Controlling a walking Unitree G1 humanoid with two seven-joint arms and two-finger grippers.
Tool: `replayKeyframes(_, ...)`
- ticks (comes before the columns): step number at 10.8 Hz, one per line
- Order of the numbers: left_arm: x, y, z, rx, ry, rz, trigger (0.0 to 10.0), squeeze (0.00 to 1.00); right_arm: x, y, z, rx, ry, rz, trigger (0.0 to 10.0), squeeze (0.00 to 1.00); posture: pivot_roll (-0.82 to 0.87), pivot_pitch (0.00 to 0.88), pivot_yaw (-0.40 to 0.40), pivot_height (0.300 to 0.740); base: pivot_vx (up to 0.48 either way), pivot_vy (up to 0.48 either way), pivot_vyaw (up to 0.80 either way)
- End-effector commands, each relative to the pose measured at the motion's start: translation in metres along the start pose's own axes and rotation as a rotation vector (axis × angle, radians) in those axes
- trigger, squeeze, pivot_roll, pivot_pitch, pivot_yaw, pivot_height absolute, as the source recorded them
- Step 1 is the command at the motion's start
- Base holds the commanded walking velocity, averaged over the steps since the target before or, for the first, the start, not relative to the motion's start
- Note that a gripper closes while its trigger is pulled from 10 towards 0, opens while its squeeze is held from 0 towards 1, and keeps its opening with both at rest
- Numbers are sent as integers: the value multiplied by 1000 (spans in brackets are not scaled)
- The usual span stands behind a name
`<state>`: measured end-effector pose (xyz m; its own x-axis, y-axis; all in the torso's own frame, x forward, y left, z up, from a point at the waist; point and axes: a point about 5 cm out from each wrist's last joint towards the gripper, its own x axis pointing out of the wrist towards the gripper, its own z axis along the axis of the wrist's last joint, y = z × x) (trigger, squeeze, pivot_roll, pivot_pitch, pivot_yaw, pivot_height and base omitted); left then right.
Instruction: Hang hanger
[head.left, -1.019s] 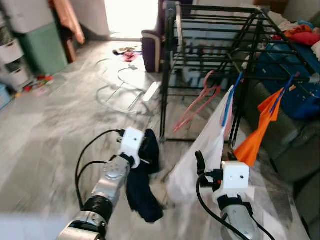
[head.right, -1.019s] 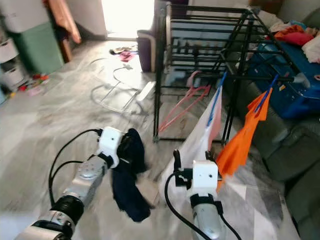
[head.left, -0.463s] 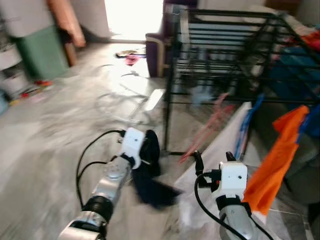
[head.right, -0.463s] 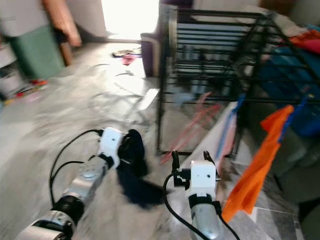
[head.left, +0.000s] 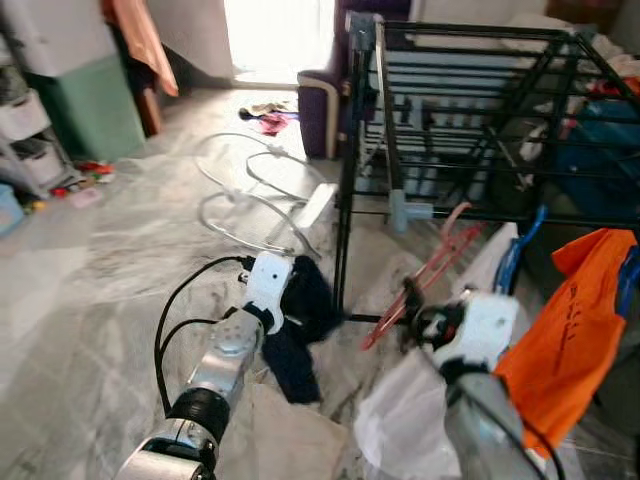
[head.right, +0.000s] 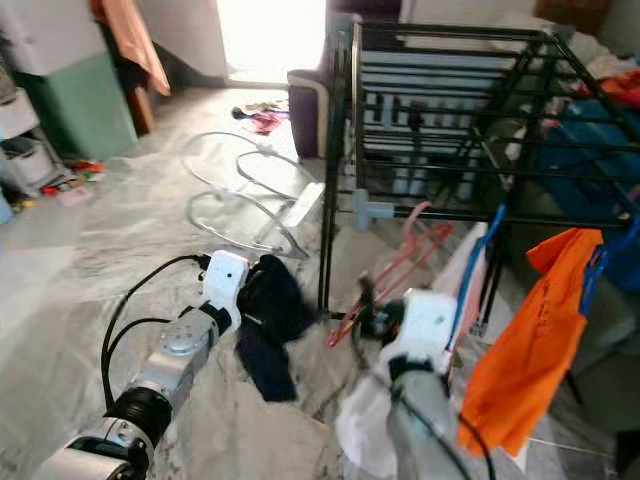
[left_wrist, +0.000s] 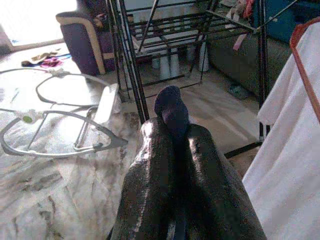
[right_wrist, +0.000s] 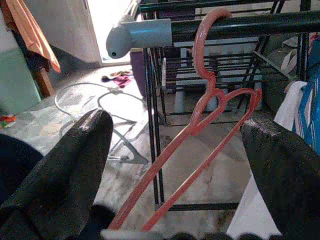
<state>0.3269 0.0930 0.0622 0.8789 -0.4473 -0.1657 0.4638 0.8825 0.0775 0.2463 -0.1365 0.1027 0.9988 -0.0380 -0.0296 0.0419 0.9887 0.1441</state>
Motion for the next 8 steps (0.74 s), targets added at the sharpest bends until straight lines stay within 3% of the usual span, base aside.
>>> replayKeyframes(1,3,-4,7,20,-27,-19,10000,0,7,5,-4,63,48,-14,10000,0,-69,20,-20,740,0,0,0)
replayKeyframes(2,3,-5,7,21,-26,-21,10000,0,11,6,-5,90,61,-16,10000,0,-67,19,-22,740,0,0,0)
replayKeyframes(4,2,-6,3,14,-10,-21,10000,0,27,14,-17,157,186,-27,10000,0,-58,12,-22,740,0,0,0)
replayKeyframes(8,3,-7,4,23,-5,-39,10000,0,57,36,-24,161,289,99,10000,0,-46,0,-5,740,0,0,0)
